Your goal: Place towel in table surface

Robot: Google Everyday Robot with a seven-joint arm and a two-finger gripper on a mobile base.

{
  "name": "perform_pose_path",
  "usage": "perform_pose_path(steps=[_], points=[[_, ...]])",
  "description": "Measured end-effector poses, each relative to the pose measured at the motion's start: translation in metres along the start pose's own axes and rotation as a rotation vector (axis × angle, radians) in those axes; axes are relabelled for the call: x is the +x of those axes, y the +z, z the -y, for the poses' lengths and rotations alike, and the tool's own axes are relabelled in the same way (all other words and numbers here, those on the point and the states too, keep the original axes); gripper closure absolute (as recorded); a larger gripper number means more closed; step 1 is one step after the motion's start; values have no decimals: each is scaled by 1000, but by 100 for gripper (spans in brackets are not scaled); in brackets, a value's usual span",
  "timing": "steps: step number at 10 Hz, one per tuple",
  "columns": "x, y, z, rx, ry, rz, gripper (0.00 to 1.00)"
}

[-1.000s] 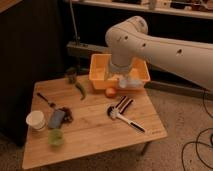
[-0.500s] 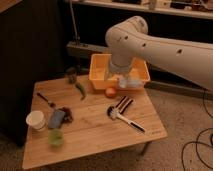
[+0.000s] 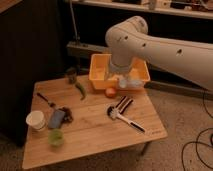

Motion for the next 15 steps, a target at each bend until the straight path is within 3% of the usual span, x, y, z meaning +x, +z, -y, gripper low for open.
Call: perform_pose_path(steps=[8,10,12,15], points=[[0,0,0,1,0,1,35],[-5,-1,4,20,9,28,35],[-25,6,20,32,29,70,35],[-84,31,62,21,54,107,35]])
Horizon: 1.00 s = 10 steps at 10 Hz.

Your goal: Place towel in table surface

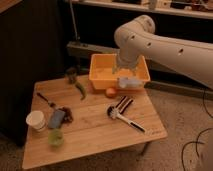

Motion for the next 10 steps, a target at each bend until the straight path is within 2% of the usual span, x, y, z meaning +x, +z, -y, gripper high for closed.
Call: perform_pose_path(steps=[1,3,5,6,8,10], points=[[-16,11,10,0,2,4,35],[-55,50,27,-19,3,-8,35],[-85,91,40,-50,8,-34,35],[-91,106,43,-60,7,-46,35],[-96,121,43,-77,-2,-58,35],[-85,126,33,-87,-32,-68,35]])
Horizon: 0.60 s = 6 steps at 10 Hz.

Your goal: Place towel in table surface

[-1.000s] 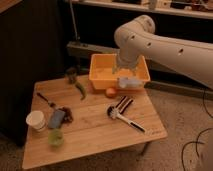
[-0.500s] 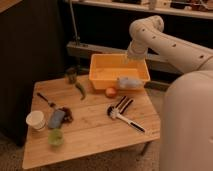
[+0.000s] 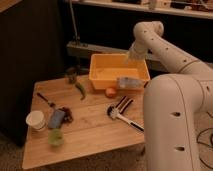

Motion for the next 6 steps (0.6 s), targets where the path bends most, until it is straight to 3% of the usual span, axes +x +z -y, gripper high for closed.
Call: perform_pose_path(steps=[3,6], points=[[34,12,-22,-14,-57,-29,35],[47,29,-32,-24,-88,-58,35]])
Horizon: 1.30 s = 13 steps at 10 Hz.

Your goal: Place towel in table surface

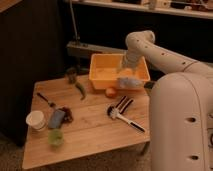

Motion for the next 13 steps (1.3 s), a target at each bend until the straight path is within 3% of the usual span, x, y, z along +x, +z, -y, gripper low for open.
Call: perform_pose_path(steps=[7,13], points=[[9,19,-11,24,-47,-48,35],[10,34,-4,54,-30,-79,36]])
